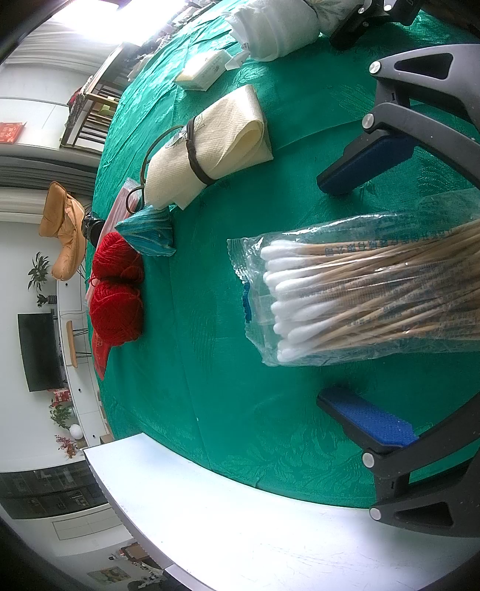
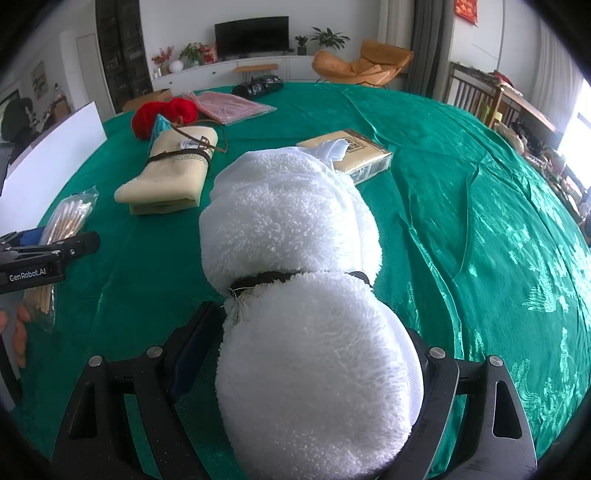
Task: Organize soft objects
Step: 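Grasp the white towel bundle with the right tool while the left tool holds the swab bag, then drop the swab bag and towel bundle into the white box, opening both tools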
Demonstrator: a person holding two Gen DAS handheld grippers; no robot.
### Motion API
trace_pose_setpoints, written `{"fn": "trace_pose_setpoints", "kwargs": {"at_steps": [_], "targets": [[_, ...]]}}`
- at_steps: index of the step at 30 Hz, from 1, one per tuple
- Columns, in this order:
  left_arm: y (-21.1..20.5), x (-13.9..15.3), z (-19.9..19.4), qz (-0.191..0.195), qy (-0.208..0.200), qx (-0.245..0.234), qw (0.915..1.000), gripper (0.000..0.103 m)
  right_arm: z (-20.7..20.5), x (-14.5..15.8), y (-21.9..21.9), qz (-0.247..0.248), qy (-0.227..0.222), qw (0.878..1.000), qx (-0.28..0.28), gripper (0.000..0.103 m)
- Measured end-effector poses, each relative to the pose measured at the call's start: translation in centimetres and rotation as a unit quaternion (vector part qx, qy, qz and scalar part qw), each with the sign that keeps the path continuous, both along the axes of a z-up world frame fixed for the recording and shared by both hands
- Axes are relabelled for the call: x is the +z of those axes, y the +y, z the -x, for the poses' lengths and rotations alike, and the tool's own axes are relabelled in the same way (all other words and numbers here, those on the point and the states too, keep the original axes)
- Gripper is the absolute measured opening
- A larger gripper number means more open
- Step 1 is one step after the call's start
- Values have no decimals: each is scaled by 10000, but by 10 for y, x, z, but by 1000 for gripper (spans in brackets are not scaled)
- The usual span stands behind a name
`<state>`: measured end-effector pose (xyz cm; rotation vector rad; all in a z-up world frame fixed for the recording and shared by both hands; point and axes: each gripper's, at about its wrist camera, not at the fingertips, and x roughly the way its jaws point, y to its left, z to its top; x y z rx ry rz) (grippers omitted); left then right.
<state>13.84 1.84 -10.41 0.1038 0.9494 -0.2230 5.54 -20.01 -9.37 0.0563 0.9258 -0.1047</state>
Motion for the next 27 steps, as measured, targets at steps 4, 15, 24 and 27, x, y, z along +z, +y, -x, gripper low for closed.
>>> {"fn": "trace_pose_setpoints", "kwargs": {"at_steps": [4,15,24,27], "targets": [[1,-1,0,0,0,0,10000,103,0,0,0,2,-2,10000,4,87],[3,6,-2,-177,676,-231,9973,97,-2,7,-1,-68,297,9995,69,85],[37,55,26,1042,639,-243,9922,35,-5,46,-19,-1311,383,9899,367,45],[45,80,38,1487,582,-259,9868,35,-4,72,-15,-1642,267,9849,478,45]]}}
